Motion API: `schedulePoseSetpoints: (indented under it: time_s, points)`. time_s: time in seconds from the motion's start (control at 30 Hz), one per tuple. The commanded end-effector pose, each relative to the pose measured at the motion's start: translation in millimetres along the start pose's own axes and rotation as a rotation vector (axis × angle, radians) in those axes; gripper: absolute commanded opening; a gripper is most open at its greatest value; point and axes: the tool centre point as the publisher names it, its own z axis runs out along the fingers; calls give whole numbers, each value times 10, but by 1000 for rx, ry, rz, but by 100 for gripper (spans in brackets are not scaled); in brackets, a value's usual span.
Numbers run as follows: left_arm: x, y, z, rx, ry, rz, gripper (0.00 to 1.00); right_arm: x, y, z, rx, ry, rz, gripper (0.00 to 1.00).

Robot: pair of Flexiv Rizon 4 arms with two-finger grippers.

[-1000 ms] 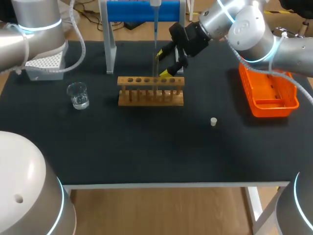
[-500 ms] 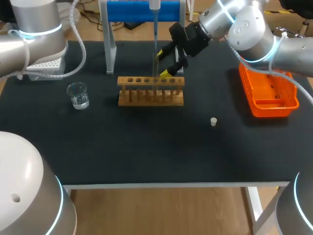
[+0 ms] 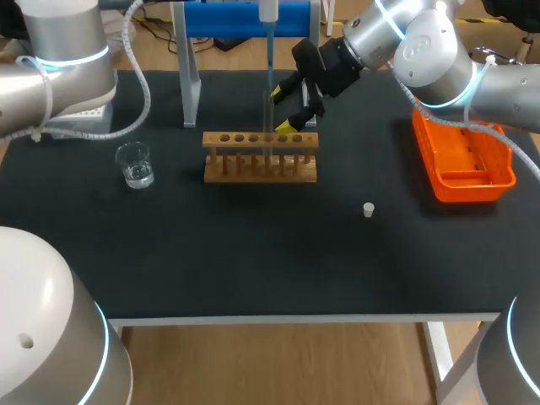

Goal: Invert the test tube, pick up the pipette, mount the tip to pipette, aspirate from beaker and dispense into the tube, eject the tip, return the pipette, and cap with the stopper.

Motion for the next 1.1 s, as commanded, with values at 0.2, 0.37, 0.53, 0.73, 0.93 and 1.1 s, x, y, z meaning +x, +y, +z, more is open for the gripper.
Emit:
schedulePoseSetpoints:
  time_s: [0.2,0.37,0.53,0.73,0.93,1.1]
  points:
    - [36,36,-14,-5,-9,-9,0,7,5,-16,4,1,1,100]
    - [47,43,-32,-15,-13,-12,0,7,5,-16,4,1,1,100]
    - [50,51,-58,-23,-20,-15,0,7,5,-16,4,1,1,100]
    - [20,57,-81,-29,-26,-13,0,7,5,-16,4,1,1,100]
    - [-22,67,-100,-32,-30,-13,0,7,5,-16,4,1,1,100]
    - [-64,76,-108,-26,-28,-12,0,7,5,-16,4,1,1,100]
